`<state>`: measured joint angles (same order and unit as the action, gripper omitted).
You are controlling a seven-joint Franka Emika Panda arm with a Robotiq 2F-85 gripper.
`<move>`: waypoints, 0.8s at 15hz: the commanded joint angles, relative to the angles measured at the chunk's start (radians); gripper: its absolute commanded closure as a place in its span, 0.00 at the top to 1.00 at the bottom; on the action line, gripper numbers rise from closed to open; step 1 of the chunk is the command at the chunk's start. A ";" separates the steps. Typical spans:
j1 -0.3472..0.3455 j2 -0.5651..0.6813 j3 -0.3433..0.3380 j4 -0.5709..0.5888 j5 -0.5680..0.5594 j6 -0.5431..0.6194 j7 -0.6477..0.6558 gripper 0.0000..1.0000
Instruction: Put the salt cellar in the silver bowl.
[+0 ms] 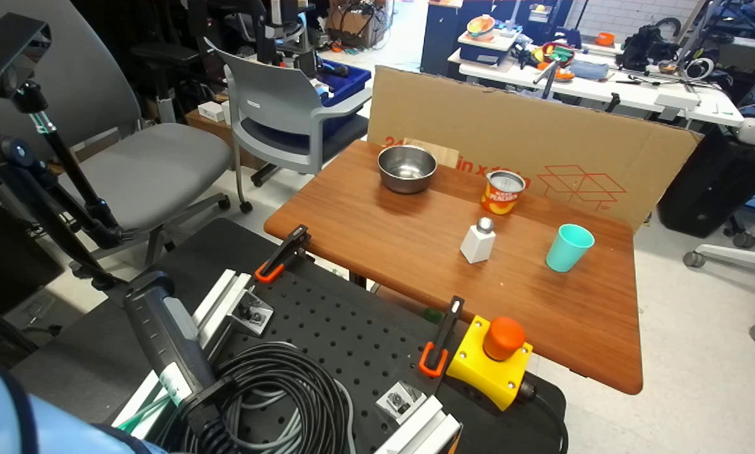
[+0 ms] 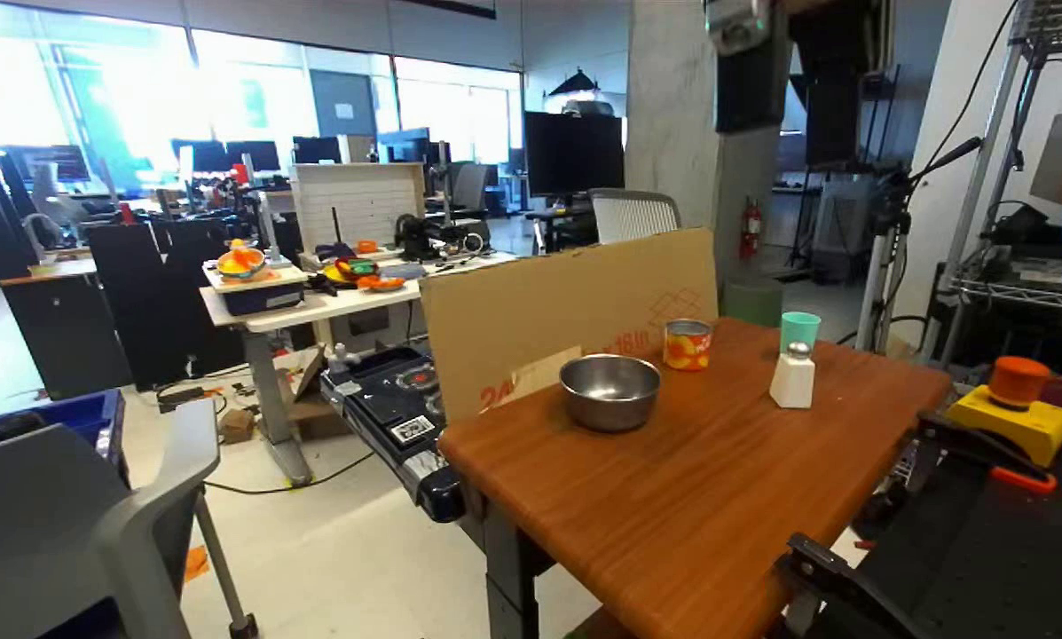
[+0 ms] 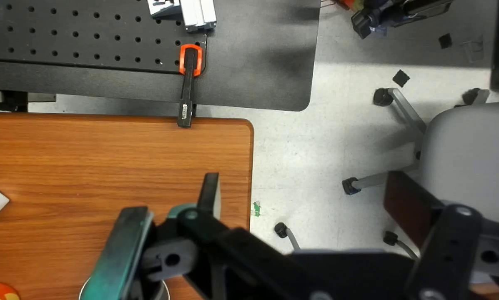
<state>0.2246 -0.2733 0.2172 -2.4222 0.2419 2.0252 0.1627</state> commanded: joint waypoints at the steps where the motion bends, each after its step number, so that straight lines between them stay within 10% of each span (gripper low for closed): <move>1: -0.002 0.000 0.002 0.002 0.000 -0.003 0.000 1.00; 12: -0.195 0.045 -0.102 -0.059 -0.158 0.117 0.152 1.00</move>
<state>0.0813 -0.2624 0.1585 -2.4708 0.1135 2.0914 0.2664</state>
